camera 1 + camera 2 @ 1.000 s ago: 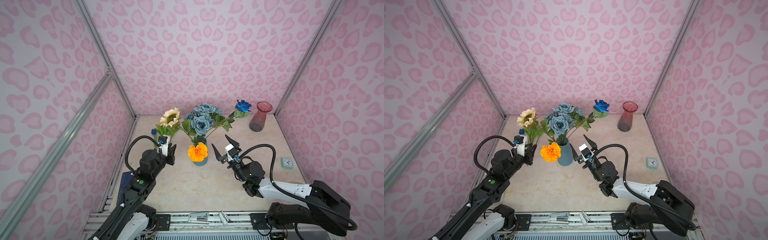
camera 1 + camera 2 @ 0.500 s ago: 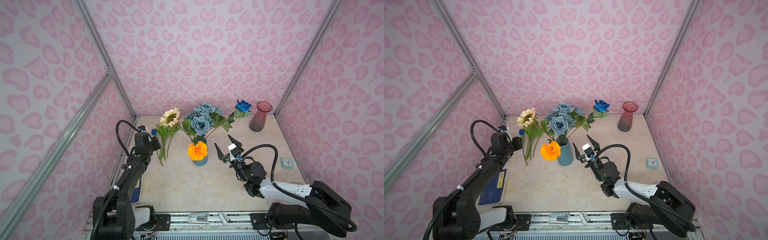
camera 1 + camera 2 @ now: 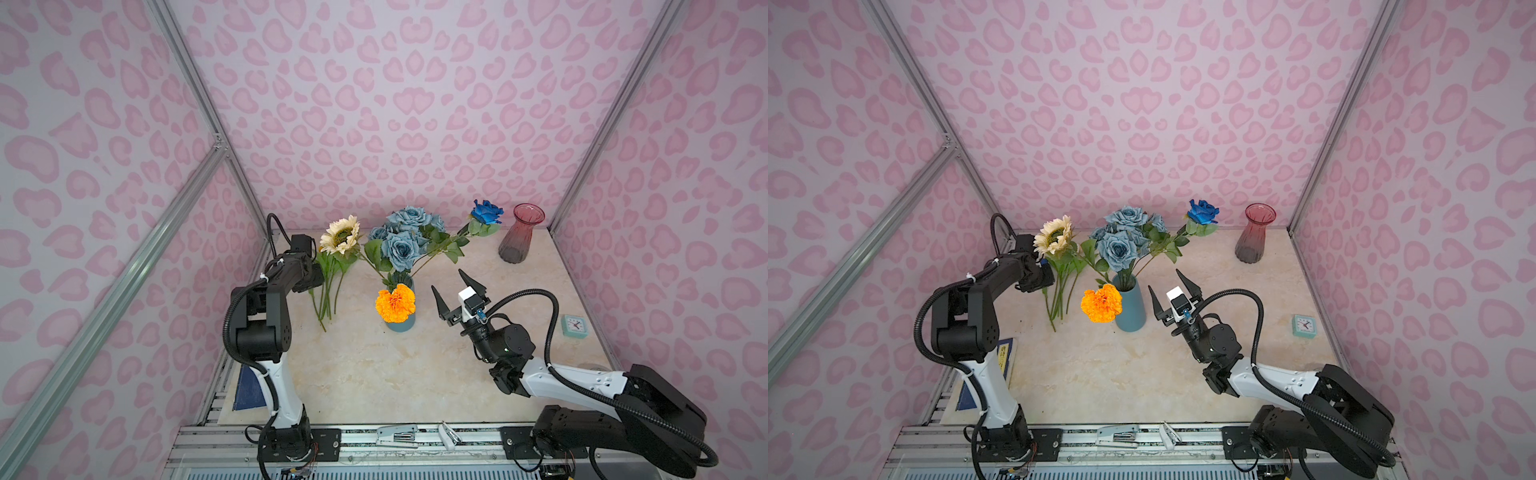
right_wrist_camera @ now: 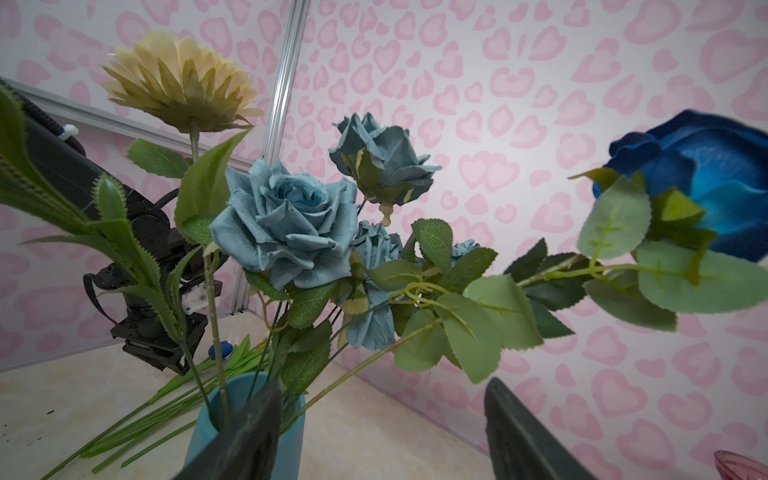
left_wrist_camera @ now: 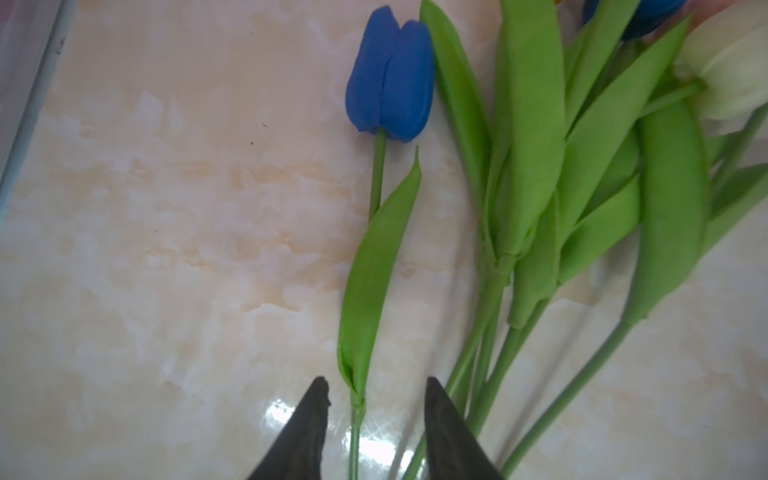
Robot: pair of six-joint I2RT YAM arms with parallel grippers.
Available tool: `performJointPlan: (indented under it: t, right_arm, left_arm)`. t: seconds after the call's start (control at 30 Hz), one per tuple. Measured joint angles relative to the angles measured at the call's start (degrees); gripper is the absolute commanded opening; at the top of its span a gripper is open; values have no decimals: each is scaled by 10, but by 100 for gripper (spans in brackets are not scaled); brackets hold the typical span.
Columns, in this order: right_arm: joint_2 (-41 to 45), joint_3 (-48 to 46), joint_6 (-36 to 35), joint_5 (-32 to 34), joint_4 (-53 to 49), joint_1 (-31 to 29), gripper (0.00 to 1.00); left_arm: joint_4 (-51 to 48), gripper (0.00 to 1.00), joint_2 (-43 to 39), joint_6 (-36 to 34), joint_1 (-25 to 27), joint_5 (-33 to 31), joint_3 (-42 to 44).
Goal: Arrange the flowers into the vase
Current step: 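Move the left gripper back down to the tulips on the table, then close the left gripper on a tulip stem lying on the table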
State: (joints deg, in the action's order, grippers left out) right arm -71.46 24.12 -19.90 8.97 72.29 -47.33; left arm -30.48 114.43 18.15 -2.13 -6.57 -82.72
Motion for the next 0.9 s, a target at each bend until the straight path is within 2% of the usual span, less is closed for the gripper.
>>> performJointPlan:
  t: [0.2, 0.23, 0.47, 0.67, 0.83, 0.9]
  right_arm:
    - [0, 1, 0, 0, -6, 3, 76]
    - [0, 1, 2, -1, -5, 5, 76]
    - [-4, -1, 11, -3, -4, 6, 76]
    - [1, -2, 11, -2, -3, 6, 76]
    - [1, -2, 11, -2, -3, 7, 76]
    - [0, -2, 11, -3, -4, 7, 76]
  left_arm:
    - [-33, 37, -13, -3, 1, -21, 45]
    - [-36, 33, -13, -3, 0, -22, 48]
    - [-42, 28, 13, -16, -1, -21, 31]
    - [-35, 30, 26, -19, 3, -12, 17]
    - [-30, 15, 33, -24, 7, -3, 10]
    - [-28, 5, 33, -24, 8, -3, 10]
